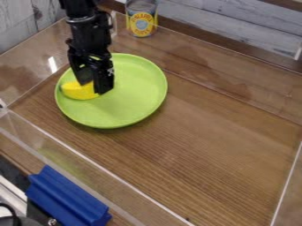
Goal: Remove the banana from inside the green plate and put it on the table
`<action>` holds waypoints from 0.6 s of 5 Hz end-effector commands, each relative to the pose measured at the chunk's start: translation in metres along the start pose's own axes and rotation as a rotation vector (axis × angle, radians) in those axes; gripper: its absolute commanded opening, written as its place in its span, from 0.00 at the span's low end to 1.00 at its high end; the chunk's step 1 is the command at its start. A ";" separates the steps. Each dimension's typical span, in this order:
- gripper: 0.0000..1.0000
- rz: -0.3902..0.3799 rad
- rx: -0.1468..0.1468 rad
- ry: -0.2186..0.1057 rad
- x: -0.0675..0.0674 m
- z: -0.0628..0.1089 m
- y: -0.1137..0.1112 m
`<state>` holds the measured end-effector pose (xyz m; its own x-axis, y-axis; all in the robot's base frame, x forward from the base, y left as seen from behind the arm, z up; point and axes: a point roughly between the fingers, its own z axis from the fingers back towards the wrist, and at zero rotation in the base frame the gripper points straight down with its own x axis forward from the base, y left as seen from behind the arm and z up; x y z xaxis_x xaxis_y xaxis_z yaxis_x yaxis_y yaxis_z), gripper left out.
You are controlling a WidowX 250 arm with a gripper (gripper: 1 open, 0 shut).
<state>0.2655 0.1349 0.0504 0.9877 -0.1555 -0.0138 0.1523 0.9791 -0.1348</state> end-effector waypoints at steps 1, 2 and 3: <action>1.00 0.005 0.008 -0.013 0.002 -0.004 0.006; 1.00 0.005 0.008 -0.013 0.003 -0.010 0.010; 0.00 0.003 0.008 -0.016 0.004 -0.013 0.011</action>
<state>0.2649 0.1391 0.0270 0.9876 -0.1541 -0.0289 0.1481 0.9775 -0.1499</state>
